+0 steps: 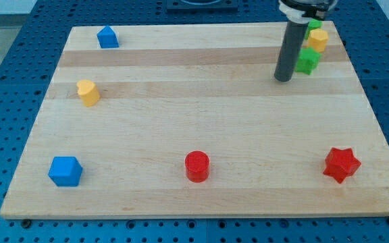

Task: Push the green star bottom of the yellow hexagon

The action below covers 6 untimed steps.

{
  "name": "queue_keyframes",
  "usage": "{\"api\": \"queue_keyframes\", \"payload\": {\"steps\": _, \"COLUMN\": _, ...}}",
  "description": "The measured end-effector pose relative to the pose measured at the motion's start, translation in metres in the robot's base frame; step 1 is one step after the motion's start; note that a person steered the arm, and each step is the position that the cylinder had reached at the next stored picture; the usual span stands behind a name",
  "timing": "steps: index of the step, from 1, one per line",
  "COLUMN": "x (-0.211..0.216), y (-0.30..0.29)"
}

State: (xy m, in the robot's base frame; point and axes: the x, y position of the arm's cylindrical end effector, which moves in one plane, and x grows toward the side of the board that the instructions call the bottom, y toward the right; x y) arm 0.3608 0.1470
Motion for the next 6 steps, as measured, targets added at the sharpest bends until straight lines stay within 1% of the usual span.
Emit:
{"api": "queue_keyframes", "payload": {"steps": 2, "x": -0.02, "y": 0.004}}
{"api": "queue_keyframes", "payload": {"steps": 4, "x": -0.025, "y": 0.048}}
{"api": "queue_keyframes", "payload": {"steps": 5, "x": -0.026, "y": 0.062}}
{"api": "queue_keyframes", "payload": {"steps": 6, "x": -0.029, "y": 0.062}}
